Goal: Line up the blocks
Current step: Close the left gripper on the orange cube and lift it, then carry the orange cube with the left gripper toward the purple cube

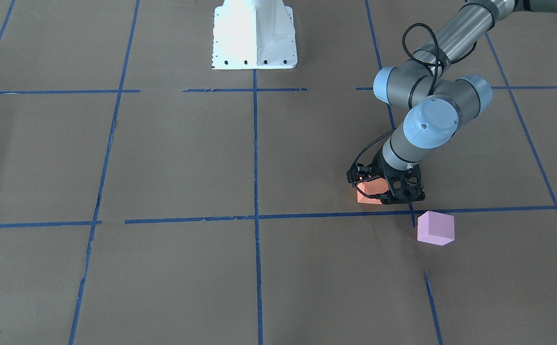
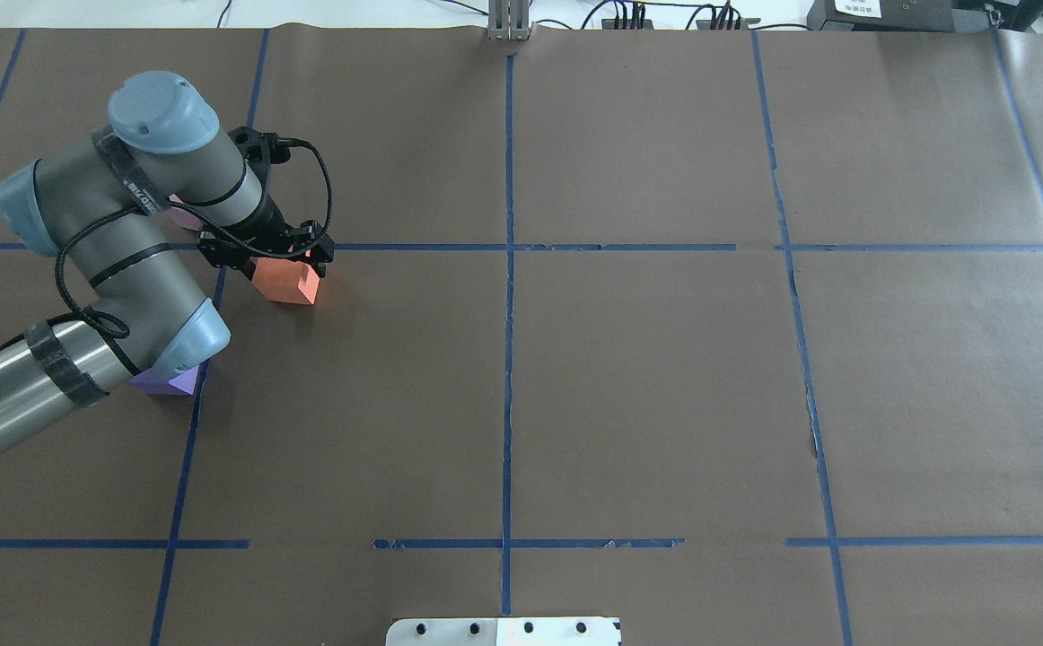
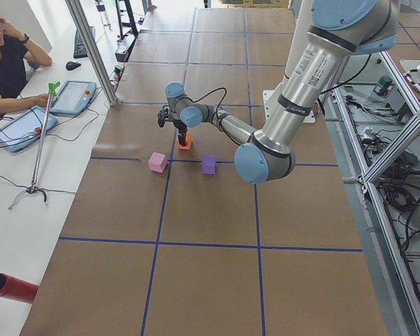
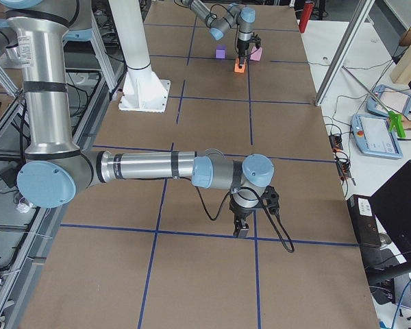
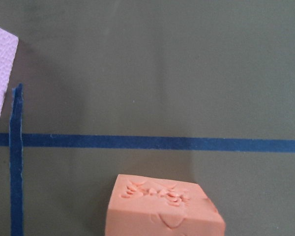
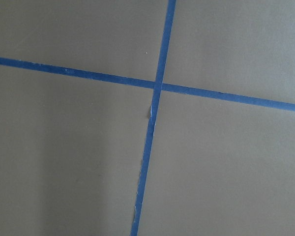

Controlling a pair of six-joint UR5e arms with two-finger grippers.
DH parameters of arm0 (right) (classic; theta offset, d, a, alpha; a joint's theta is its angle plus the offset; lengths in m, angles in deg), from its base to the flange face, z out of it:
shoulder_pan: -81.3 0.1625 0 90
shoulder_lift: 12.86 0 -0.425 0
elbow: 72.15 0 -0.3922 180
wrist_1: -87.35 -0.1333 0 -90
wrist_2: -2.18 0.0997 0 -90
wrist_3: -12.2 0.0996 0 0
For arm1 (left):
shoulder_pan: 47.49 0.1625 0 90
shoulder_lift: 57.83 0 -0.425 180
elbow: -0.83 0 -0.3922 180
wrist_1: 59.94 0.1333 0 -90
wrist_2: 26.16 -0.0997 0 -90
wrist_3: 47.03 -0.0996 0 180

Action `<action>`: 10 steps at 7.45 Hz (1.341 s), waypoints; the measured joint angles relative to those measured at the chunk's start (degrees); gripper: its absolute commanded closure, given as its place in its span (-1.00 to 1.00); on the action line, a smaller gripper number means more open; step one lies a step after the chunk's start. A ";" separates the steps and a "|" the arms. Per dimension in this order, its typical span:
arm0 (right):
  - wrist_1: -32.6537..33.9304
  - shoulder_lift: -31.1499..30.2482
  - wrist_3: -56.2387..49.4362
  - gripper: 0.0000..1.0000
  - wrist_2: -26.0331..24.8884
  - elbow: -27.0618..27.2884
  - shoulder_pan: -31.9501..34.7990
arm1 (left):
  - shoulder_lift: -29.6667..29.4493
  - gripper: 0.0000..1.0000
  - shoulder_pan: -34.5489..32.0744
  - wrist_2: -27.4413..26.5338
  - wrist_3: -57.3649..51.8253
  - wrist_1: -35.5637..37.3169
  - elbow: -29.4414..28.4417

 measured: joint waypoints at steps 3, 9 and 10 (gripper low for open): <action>0.00 0.00 0.04 -1.00 0.00 0.00 0.00 | -0.06 -0.46 0.01 -1.15 0.17 -1.98 -1.23; 0.00 0.00 0.03 -1.00 0.00 0.04 0.00 | 2.04 0.67 -3.90 -0.71 -2.62 3.18 6.96; 0.00 0.00 0.04 -1.00 0.00 0.02 0.00 | 2.99 0.67 -5.80 -0.59 -6.32 10.51 13.34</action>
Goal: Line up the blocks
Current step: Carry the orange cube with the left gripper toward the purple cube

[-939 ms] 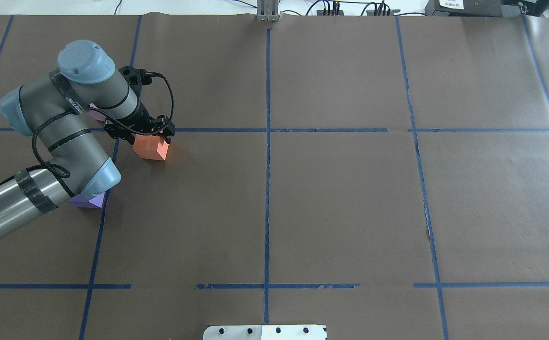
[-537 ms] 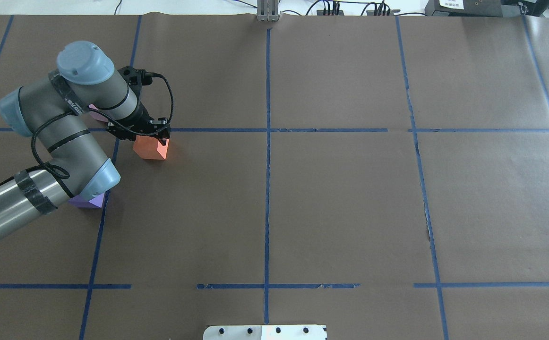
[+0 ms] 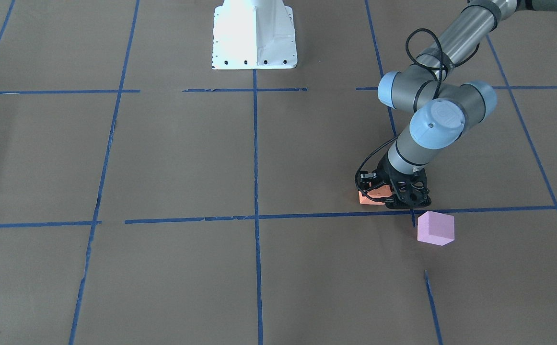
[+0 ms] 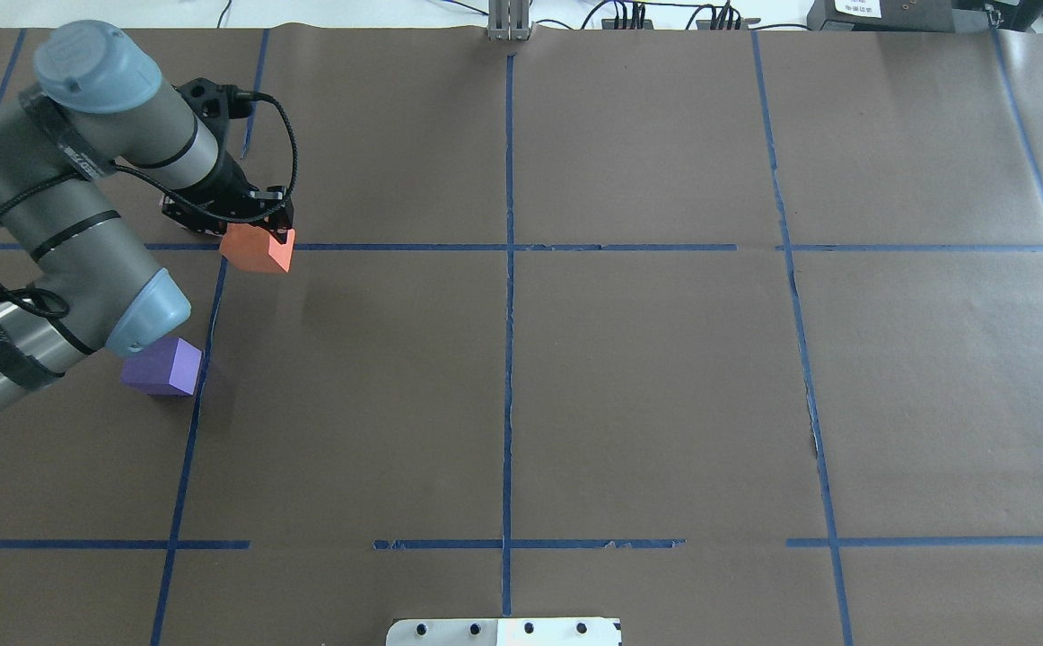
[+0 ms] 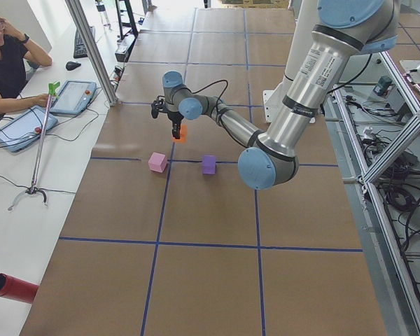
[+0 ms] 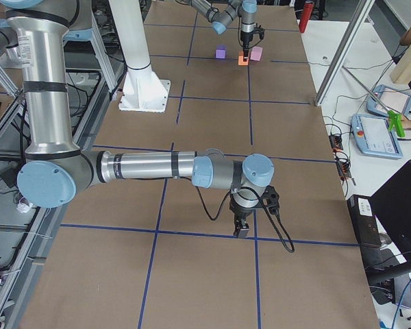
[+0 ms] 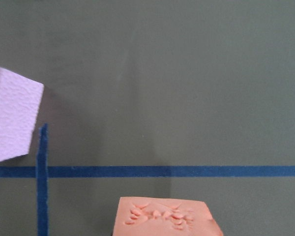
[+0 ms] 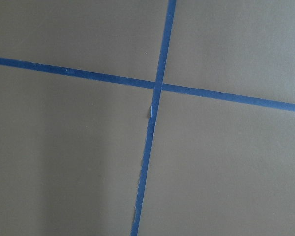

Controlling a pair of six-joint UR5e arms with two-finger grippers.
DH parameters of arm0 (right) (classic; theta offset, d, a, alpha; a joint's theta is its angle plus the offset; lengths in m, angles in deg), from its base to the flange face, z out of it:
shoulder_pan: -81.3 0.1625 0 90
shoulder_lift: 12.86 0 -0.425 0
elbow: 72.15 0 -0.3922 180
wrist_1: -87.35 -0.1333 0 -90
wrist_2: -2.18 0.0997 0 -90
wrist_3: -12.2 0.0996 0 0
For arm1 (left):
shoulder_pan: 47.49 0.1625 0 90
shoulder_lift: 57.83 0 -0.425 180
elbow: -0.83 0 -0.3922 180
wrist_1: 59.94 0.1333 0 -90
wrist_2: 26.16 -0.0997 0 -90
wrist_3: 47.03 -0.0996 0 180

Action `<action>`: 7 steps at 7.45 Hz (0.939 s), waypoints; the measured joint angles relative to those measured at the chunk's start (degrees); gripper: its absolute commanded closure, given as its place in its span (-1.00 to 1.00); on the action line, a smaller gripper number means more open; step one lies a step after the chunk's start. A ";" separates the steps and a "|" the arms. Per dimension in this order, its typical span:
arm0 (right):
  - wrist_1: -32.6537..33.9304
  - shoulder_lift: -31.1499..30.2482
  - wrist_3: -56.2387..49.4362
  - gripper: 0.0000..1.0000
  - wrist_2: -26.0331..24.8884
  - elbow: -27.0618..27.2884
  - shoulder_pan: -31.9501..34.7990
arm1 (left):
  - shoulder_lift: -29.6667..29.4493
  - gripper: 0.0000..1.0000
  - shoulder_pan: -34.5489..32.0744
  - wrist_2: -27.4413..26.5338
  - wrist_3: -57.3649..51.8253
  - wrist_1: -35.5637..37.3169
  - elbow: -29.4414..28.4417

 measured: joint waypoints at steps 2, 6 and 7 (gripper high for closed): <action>0.00 0.00 -0.03 -1.00 0.00 -0.01 0.00 | 0.83 0.68 -5.47 0.08 -7.94 12.79 9.68; 0.00 0.00 -0.02 -1.00 0.00 -0.01 0.00 | 9.64 0.75 -8.77 3.71 -16.97 11.76 11.15; 0.00 0.00 -0.01 -1.00 0.00 -0.02 0.00 | 10.60 0.75 -8.71 5.37 -17.04 9.23 8.93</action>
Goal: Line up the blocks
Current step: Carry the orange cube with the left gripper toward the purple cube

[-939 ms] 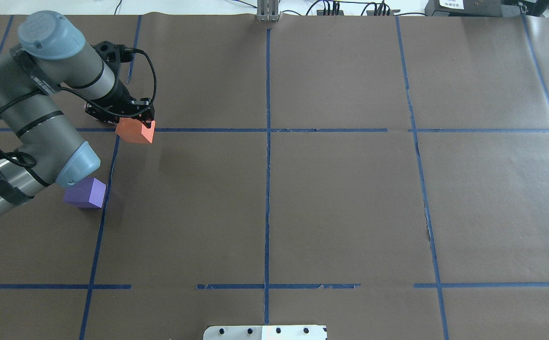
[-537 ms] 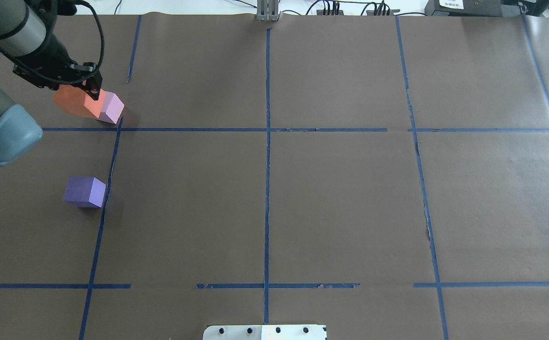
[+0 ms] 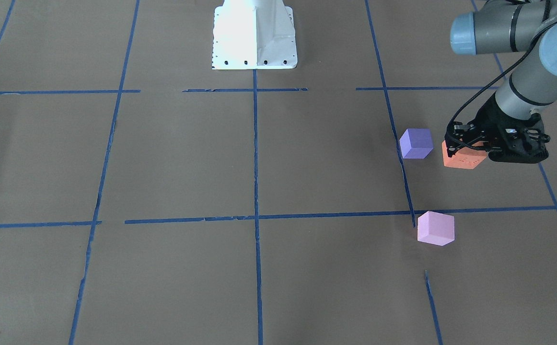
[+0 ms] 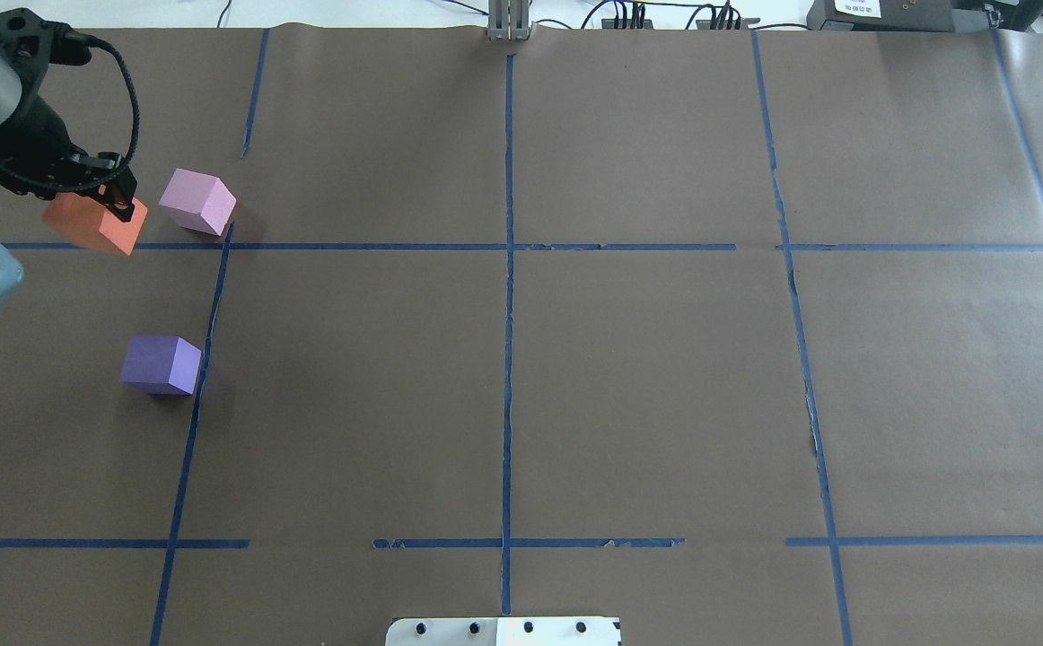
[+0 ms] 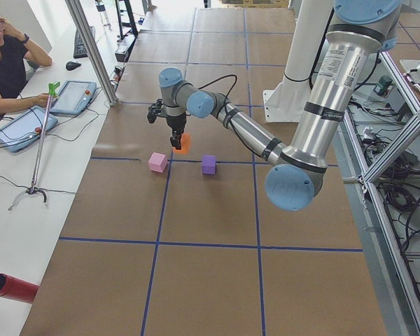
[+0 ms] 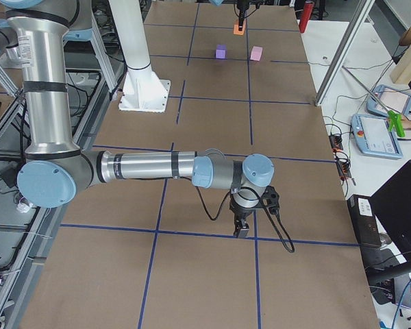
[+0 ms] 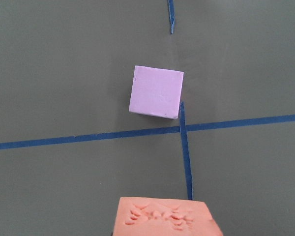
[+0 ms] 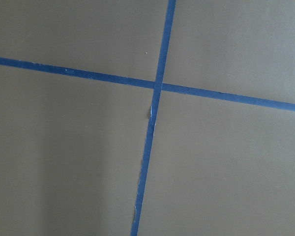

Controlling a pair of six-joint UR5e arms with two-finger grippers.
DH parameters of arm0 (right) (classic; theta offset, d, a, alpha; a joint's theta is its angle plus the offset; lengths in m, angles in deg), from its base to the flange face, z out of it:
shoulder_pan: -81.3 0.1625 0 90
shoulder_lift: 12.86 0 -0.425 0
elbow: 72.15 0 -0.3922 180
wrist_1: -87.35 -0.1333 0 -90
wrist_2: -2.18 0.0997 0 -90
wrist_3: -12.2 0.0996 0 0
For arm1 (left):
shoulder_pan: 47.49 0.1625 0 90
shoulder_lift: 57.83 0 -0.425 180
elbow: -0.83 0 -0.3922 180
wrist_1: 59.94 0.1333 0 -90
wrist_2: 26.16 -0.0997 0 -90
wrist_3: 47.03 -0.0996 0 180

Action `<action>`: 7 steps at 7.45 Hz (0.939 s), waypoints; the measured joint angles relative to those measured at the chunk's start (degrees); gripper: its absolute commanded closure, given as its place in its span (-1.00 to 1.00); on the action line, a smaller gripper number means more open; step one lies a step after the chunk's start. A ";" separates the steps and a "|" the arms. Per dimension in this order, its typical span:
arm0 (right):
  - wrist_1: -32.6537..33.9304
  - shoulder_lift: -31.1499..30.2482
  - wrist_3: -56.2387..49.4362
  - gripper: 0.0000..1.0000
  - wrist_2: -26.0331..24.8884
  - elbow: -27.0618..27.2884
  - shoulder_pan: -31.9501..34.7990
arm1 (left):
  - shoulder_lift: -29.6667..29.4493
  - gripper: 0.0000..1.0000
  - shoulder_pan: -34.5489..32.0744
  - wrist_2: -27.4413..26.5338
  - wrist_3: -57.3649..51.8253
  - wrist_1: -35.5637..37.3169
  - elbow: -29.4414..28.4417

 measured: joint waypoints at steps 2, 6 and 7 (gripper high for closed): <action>0.00 0.00 0.01 -1.00 0.00 0.00 0.00 | -0.05 0.74 0.45 1.68 3.28 -7.43 -6.29; 0.00 0.00 0.00 -1.00 0.00 0.00 0.00 | -2.27 0.74 4.92 1.63 11.32 -20.45 -16.31; 0.00 0.00 -0.01 -1.00 0.00 0.00 0.00 | -2.66 0.73 5.88 1.49 11.73 -20.84 -17.30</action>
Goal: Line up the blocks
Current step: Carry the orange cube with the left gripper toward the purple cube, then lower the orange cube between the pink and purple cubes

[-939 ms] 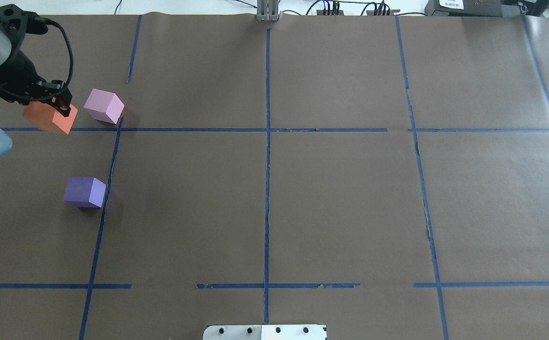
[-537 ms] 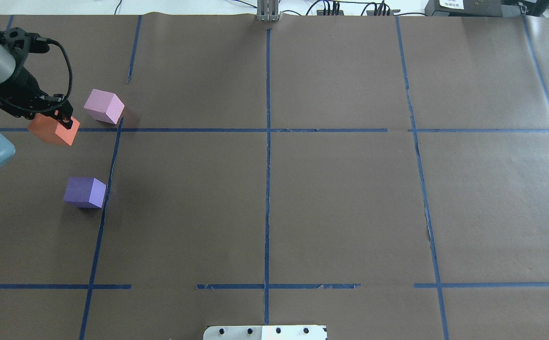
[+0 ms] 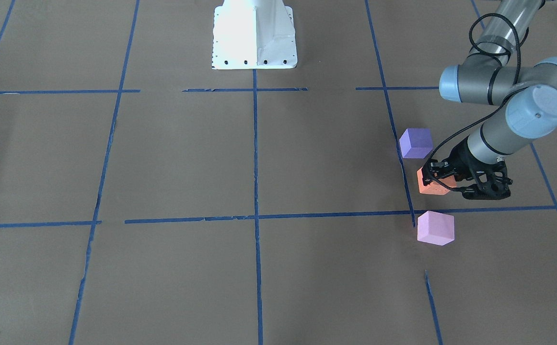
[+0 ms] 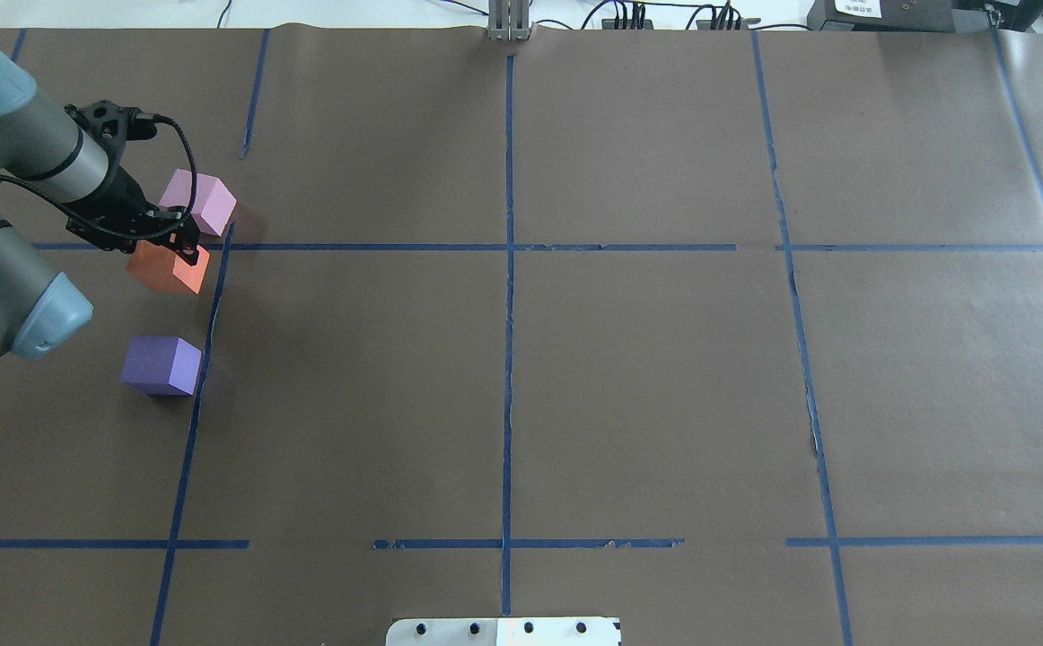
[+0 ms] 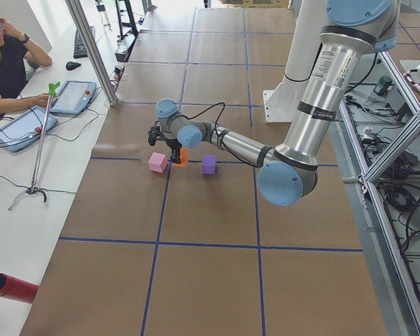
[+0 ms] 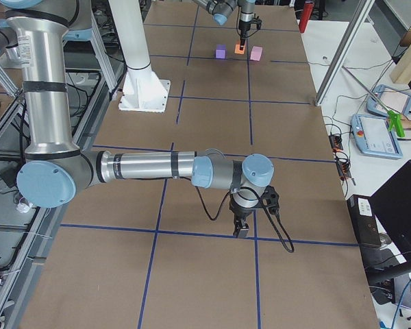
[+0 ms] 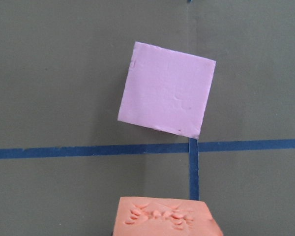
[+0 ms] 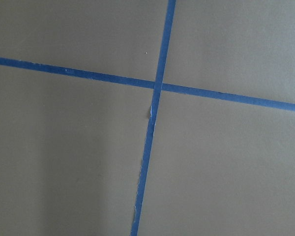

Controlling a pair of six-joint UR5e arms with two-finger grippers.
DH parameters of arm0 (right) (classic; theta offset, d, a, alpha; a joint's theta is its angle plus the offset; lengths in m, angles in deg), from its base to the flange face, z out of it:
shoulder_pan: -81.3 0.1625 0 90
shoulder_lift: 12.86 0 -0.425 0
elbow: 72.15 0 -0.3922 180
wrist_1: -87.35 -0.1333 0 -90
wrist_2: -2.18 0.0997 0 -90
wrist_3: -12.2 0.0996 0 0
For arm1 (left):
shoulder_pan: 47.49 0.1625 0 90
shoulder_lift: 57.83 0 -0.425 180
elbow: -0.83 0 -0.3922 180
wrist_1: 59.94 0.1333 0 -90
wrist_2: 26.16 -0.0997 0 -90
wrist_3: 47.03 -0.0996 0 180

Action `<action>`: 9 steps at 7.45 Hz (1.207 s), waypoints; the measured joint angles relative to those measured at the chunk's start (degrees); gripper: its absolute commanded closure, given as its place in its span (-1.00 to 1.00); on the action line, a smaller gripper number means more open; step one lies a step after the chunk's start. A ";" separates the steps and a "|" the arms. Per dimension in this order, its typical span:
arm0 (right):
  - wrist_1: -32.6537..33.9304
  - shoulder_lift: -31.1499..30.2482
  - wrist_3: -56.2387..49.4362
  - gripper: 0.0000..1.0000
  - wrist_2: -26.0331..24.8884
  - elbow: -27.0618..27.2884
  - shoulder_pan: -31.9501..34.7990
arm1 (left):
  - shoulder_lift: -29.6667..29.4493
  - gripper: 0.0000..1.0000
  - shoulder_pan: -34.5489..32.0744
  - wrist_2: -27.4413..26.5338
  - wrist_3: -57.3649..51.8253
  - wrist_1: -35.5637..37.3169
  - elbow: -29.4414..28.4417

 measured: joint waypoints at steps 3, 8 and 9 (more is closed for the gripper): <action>0.00 0.00 -0.01 -1.00 0.00 0.00 0.00 | -0.41 0.53 1.33 -0.25 0.21 -1.16 -2.76; 0.00 0.00 0.02 -1.00 0.00 0.00 0.00 | 0.14 -1.00 1.44 -0.26 0.24 -3.84 -3.97; 0.00 0.00 0.02 -1.00 0.00 0.00 0.00 | 0.10 -1.00 1.44 -0.23 0.35 -3.97 -3.83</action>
